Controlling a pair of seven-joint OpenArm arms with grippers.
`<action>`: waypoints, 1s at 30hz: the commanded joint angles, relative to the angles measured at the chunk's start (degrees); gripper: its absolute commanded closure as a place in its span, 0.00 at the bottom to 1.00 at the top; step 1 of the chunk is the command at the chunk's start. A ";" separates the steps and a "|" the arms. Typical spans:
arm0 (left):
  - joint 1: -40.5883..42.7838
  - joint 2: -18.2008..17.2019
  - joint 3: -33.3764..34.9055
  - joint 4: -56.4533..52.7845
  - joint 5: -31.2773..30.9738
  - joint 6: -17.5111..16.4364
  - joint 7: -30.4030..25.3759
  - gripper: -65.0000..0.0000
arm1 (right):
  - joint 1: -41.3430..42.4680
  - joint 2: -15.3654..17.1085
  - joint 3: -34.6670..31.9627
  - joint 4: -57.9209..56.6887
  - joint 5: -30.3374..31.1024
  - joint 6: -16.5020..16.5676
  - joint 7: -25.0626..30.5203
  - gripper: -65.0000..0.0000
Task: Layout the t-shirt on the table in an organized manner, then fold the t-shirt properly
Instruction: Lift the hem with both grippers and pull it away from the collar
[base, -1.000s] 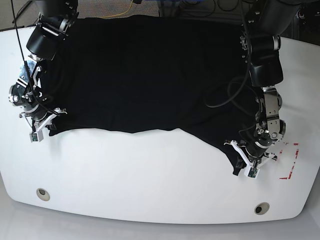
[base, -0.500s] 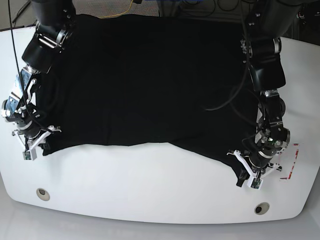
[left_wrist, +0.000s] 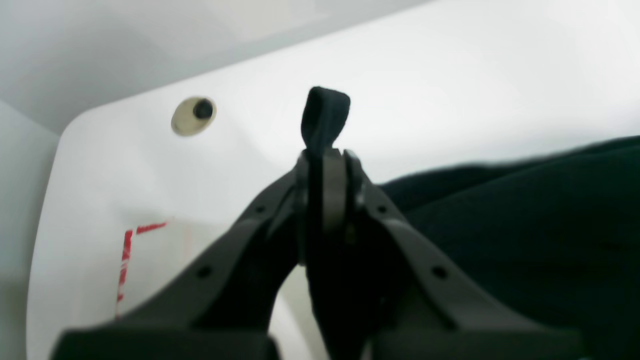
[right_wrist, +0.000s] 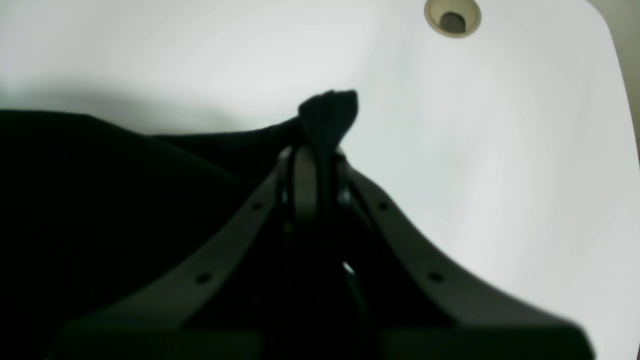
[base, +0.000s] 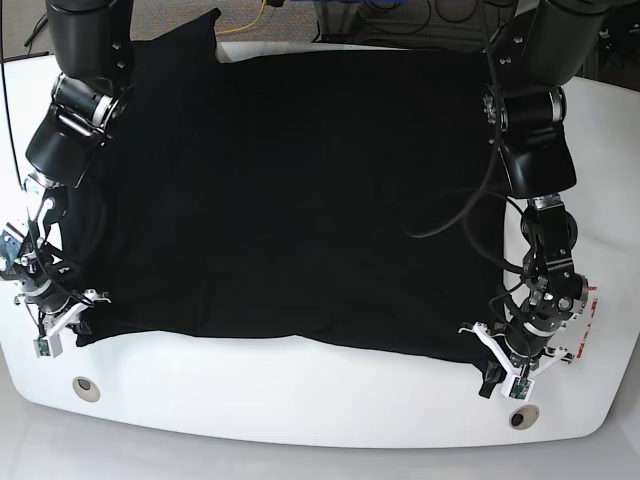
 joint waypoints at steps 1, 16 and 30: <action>-0.84 -0.51 -1.40 4.23 -0.75 0.23 -1.97 1.00 | -0.22 1.33 0.34 0.82 0.27 -0.13 1.19 0.99; 1.97 -1.57 -2.54 5.19 -0.75 0.23 -2.05 1.00 | -9.80 -0.95 0.43 0.82 0.27 -0.22 5.67 0.99; 5.40 -3.32 -2.54 6.42 -0.75 0.23 -1.97 1.00 | -14.37 -0.69 0.43 5.66 0.54 -0.22 1.45 1.00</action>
